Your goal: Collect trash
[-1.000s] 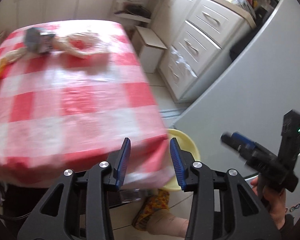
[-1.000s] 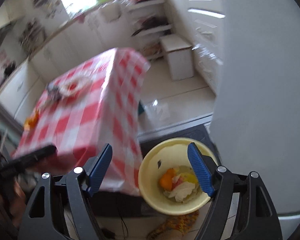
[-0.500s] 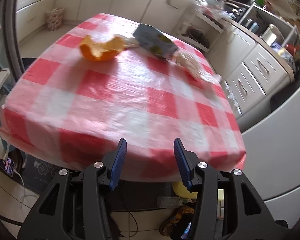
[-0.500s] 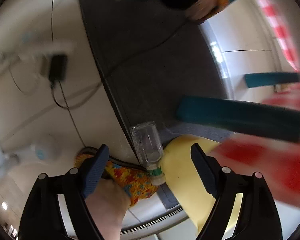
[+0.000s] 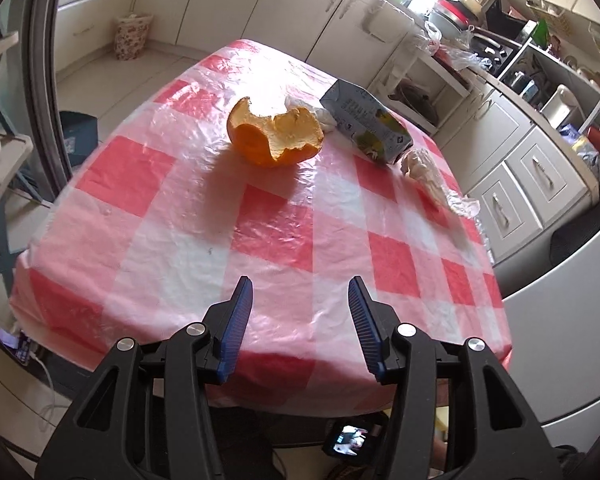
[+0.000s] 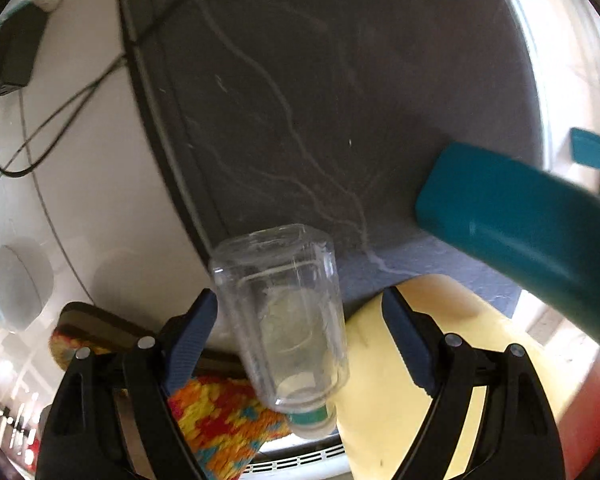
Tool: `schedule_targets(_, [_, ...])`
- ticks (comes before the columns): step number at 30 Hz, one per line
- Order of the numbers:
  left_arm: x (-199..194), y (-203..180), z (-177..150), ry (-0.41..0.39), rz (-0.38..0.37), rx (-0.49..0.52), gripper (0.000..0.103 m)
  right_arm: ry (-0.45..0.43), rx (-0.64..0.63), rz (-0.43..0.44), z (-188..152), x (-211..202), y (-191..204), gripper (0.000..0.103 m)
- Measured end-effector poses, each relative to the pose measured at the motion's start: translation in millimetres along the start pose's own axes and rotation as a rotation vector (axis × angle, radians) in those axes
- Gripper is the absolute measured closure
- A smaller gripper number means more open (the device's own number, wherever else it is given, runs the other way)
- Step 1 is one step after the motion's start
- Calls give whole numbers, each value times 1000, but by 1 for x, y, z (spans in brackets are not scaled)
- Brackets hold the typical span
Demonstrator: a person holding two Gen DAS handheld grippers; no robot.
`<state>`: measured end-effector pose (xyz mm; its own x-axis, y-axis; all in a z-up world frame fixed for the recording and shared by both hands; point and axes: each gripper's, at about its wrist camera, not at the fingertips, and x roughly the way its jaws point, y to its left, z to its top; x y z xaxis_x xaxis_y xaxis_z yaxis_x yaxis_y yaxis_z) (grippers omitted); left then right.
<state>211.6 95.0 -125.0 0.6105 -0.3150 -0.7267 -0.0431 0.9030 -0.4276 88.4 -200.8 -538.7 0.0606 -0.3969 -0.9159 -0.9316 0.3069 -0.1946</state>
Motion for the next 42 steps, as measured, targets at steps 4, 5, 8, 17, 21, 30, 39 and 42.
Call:
schedule_targets(4, [4, -4, 2, -4, 15, 10, 56, 29, 33, 98, 2, 20, -9, 33])
schedule_targets(5, [5, -5, 3, -6, 19, 13, 56, 38, 49, 141, 1, 24, -11, 41])
schedule_targets(8, [6, -9, 1, -12, 33, 23, 55, 31, 75, 150, 1, 25, -14, 43])
schedule_targets(17, [-1, -14, -4, 11, 32, 3, 55, -162, 162, 186, -6, -68, -7, 49])
schedule_targets(21, [-17, -18, -8, 6, 7, -10, 55, -269, 172, 146, -22, -132, -1, 49])
schedule_targets(30, [-72, -23, -13, -55, -26, 0, 55, -449, 283, 25, -80, -246, -9, 49])
schedule_targets(39, [-97, -10, -11, -72, -13, -43, 55, -487, 620, -156, -214, -305, -86, 49])
schedule_targets(42, [-96, -7, -8, -71, 9, -51, 55, -487, 746, -186, -237, -296, -126, 48])
